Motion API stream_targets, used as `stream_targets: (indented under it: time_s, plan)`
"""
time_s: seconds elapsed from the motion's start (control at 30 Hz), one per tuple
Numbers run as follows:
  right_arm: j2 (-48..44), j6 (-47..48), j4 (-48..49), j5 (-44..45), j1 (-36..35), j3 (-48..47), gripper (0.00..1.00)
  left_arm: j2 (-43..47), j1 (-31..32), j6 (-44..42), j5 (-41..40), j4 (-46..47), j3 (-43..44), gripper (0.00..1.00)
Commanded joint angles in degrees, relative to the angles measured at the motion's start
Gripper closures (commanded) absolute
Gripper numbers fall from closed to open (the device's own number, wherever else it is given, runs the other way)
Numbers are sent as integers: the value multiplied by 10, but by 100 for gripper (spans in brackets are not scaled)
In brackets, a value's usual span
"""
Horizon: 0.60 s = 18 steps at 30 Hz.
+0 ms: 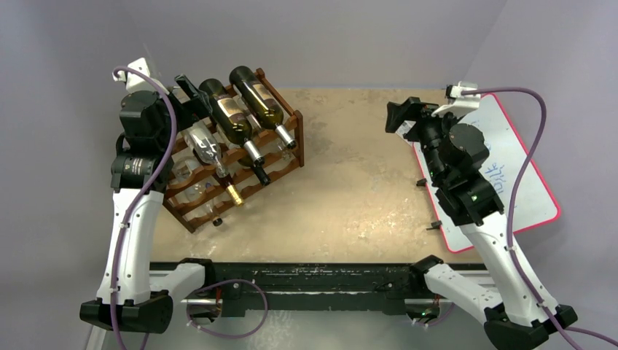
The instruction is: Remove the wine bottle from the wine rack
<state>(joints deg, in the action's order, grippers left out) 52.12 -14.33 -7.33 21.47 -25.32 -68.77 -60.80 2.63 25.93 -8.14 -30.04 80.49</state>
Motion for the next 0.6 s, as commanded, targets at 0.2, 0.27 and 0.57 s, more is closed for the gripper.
stream_targets:
  time_s: [0.2, 0.27, 0.57]
  plan:
    - [7, -8, 48, -15, 4, -34, 0, -8, -7, -19, -4, -7, 47, 0]
    - [9, -8, 54, -23, 4, -34, 0, -10, -7, -23, -11, -15, 51, 0]
    - [27, -18, 43, -41, 4, -36, 0, -48, -7, -32, -53, -81, 82, 0]
